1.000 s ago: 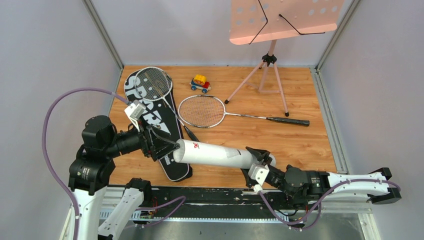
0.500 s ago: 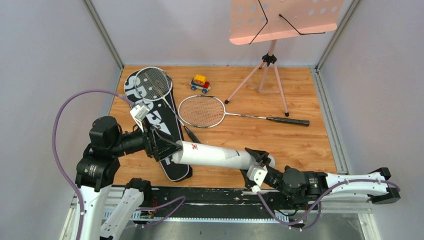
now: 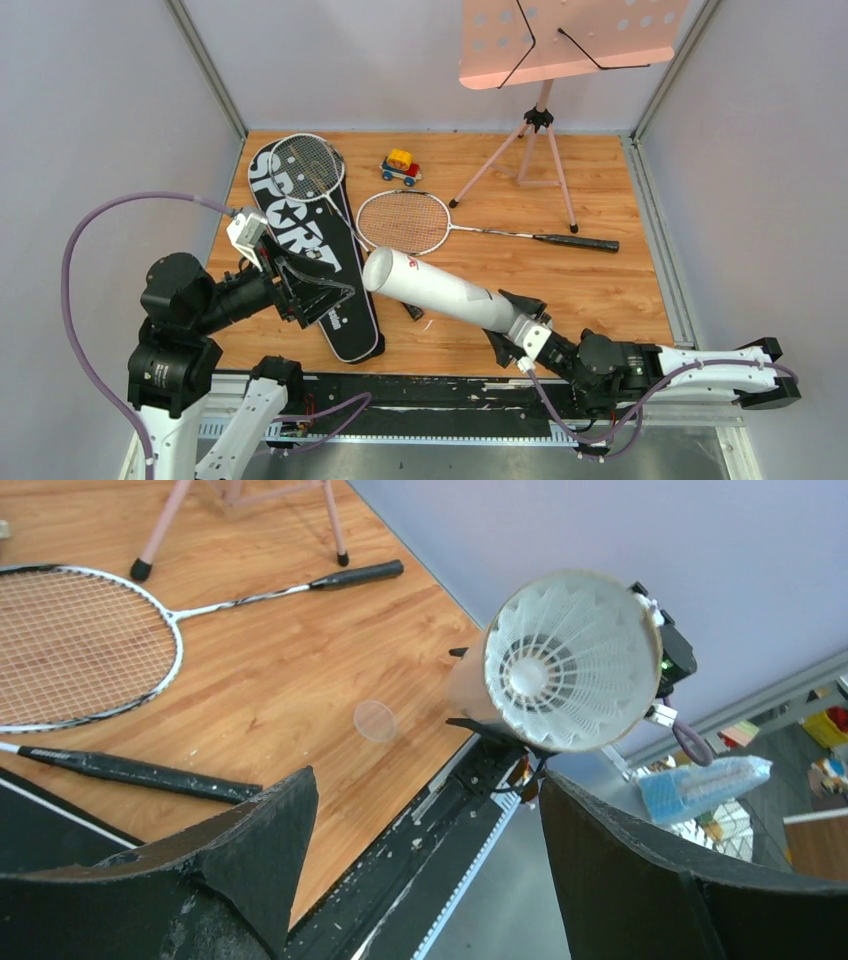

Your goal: Pack up the badminton gear

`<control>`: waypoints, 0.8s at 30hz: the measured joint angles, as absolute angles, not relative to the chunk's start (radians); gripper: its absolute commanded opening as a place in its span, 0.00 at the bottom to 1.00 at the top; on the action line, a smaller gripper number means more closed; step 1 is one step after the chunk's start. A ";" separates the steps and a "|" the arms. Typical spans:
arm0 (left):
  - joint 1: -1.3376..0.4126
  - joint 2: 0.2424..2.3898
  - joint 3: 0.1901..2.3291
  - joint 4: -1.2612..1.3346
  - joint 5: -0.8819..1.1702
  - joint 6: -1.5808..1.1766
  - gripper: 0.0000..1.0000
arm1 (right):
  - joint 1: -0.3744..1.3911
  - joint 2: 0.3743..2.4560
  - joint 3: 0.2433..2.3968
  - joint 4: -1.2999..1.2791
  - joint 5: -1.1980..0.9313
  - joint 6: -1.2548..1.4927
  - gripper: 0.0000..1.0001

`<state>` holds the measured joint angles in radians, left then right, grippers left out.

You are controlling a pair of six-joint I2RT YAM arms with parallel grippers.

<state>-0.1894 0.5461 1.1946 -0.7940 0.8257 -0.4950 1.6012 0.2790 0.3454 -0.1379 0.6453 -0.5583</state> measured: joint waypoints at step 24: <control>-0.487 0.805 0.737 -0.498 0.416 -0.696 0.71 | 1.601 0.224 0.535 -0.247 0.761 -0.152 0.17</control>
<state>-0.4873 0.8047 0.7368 -0.4980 0.4160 -0.6956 1.6012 0.2241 0.5350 -0.2474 0.7609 -0.1516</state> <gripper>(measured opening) 0.727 0.642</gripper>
